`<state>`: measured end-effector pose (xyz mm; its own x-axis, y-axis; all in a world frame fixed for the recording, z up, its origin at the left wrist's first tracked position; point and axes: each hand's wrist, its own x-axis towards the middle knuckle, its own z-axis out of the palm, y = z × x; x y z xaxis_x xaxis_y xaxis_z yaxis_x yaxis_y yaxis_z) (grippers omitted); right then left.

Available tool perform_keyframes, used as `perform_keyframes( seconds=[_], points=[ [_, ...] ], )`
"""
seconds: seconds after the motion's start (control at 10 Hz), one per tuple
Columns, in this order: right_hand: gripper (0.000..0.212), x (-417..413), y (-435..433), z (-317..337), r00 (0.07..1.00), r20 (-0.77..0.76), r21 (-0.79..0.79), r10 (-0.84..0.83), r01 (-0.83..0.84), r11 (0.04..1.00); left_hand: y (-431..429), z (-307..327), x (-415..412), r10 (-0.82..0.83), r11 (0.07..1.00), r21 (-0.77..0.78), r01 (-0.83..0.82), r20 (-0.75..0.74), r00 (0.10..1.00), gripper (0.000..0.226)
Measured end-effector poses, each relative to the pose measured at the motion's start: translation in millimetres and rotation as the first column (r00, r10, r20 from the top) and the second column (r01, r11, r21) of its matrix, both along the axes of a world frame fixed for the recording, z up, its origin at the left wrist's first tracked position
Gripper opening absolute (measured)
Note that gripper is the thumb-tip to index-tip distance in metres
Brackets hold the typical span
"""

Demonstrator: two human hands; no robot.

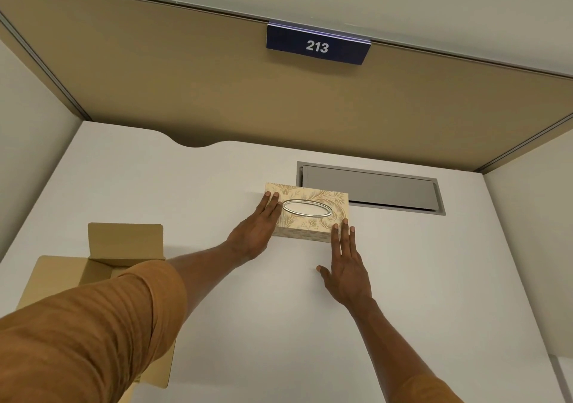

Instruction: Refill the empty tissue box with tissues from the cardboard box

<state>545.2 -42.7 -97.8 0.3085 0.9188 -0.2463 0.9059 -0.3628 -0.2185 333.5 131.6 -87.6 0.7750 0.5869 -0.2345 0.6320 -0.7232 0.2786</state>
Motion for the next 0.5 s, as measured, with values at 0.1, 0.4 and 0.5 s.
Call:
perform_keyframes(
  seconds=[0.1,0.4,0.5],
  points=[
    [0.109,0,0,3,1.0,0.019,-0.024,0.001,0.0,1.0,-1,4,2,0.006,1.0,-0.008,-0.006,-0.027,1.0,0.093],
    [0.094,-14,9,40,0.998,0.05,0.033,-0.043,0.041,0.999,-21,25,-8,0.092,0.989,0.129,-0.077,-0.12,0.988,0.082],
    [0.091,-21,16,65,0.999,0.043,0.163,-0.03,0.023,0.986,-31,43,-16,0.051,0.979,0.203,-0.029,-0.106,0.993,0.083]
  ],
)
